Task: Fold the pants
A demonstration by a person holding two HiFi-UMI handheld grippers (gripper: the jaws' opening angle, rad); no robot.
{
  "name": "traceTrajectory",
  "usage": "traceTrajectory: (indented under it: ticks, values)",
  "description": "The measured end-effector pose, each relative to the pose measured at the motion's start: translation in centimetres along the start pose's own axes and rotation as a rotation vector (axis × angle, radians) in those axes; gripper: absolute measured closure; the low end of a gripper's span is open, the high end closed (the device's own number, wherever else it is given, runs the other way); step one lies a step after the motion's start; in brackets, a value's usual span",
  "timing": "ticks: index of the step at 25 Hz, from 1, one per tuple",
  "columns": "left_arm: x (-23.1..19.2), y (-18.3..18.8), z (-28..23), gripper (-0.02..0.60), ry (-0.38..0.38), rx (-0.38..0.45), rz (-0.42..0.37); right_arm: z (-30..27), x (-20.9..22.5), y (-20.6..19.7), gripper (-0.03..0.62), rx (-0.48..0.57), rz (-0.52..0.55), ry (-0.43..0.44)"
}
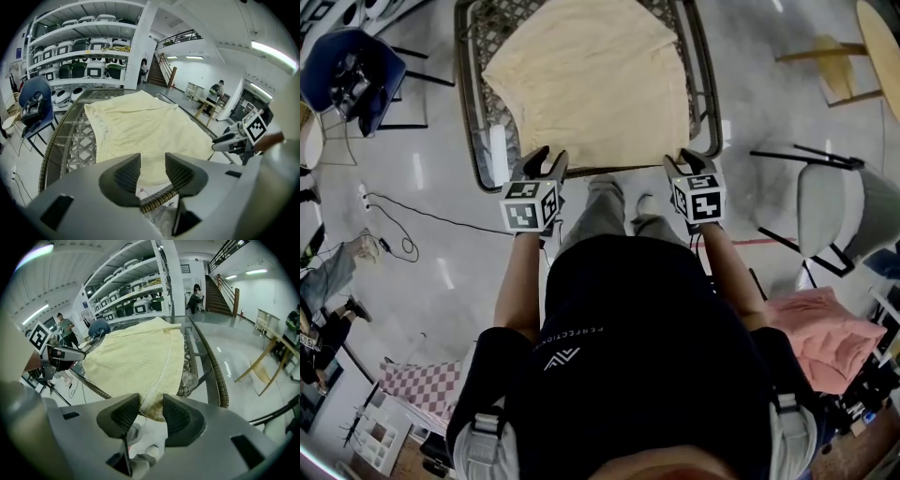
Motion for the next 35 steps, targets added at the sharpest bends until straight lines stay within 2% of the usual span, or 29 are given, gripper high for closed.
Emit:
traceTrajectory:
  ticks: [3,7,10,16,29,35]
  values:
    - [0.0,-0.1,-0.4,0.410,-0.013,-0.028,-0.014,0.0,0.1,0.1,0.447,-0.010,0.009,-0.012]
    - [-0.5,-0.6,-0.8,0.403,-0.024,-0.061,-0.036,0.0,-0.2,0.4,0.516,-0.051,0.010,-0.011]
    - [-1.1,-0.8,-1.1,0.402,-0.022,-0.083,-0.069,0.5,-0.6,1.6,0.530,-0.036,0.006,-0.001]
    - [-1.6,-0.9,-1.8,0.377,-0.054,-0.129,-0.111,1.5,-0.3,4.5,0.534,0.013,-0.046,0.017]
    - [-1.6,-1.3,-2.0,0.344,-0.190,-0.210,-0.124,2.4,1.6,10.5,0.534,0.063,-0.067,-0.050]
    - [-1.1,-1.8,-2.6,0.333,-0.180,-0.250,-0.138,1.9,2.5,12.1,0.534,0.057,-0.047,-0.013]
Point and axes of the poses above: the fingertips, and each gripper's own axes: z backward along the fingers, x to its right, y out of its top, the point moved 1 cm from there along z, backward along the fingers, and after that the axes turned 6 degrees about z, right-handed, at the moved point
